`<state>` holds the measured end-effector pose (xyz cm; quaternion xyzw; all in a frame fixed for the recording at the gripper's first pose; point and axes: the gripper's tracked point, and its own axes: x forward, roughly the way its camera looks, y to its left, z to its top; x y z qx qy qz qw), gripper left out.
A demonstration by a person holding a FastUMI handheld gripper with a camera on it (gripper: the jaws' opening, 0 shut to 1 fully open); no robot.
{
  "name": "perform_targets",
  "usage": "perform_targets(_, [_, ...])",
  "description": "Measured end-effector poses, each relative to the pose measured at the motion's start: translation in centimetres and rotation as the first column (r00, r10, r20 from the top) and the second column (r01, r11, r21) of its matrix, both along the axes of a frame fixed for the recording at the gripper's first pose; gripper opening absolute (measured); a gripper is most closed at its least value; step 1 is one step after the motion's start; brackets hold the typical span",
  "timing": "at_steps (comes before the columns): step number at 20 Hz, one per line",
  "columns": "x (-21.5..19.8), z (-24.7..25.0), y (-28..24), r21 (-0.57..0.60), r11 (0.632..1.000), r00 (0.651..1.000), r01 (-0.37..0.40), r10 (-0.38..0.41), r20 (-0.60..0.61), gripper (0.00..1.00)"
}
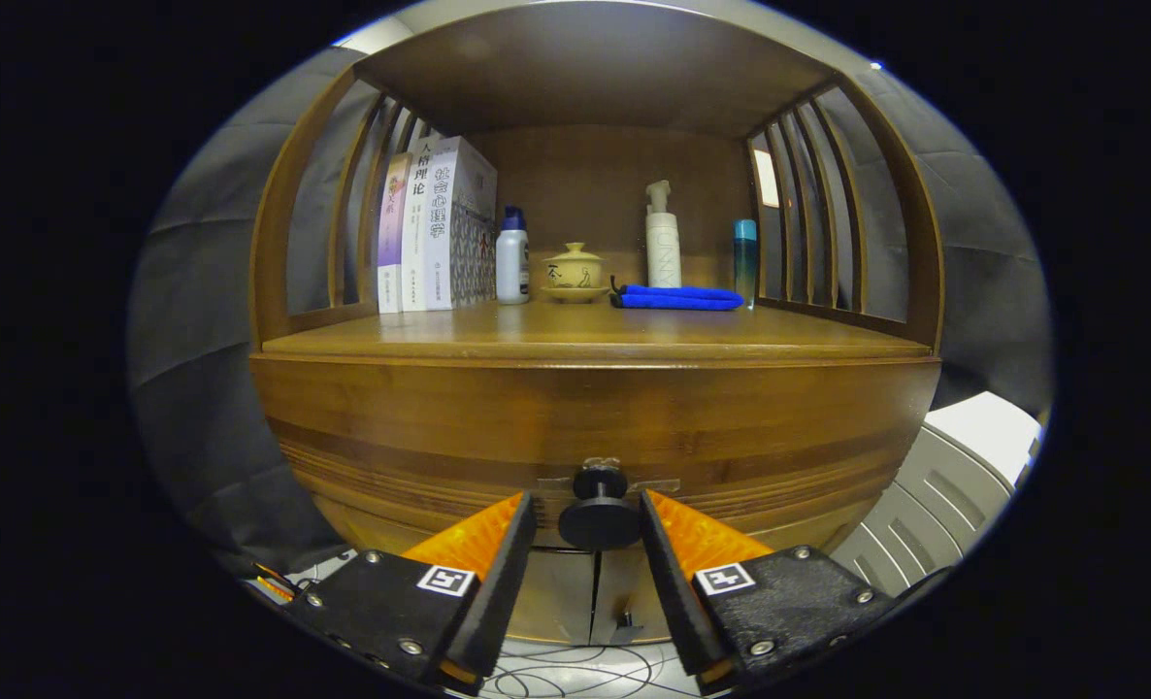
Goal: Pull open the drawer, take out the items inside it, and place them on the countertop above the cabinet.
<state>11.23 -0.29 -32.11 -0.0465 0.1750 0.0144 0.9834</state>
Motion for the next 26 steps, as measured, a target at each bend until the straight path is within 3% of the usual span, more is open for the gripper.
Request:
perform_targets(3, [0.3, -0.1, -0.3, -0.005, 1.0, 1.0, 0.003, -0.003, 0.003, 0.5])
perform_targets(11, [0.3, -0.5, -0.5, -0.054, 0.998, 0.999, -0.015, 0.017, 0.033, 0.34])
perform_targets(15, [-0.7, -0.5, -0.7, -0.072, 0.997, 0.999, -0.016, 0.019, 0.029, 0.33])
perform_targets(26, [-9.1, 0.5, -1.1, -0.042, 0.999, 1.0, 0.02, -0.019, 0.012, 0.33])
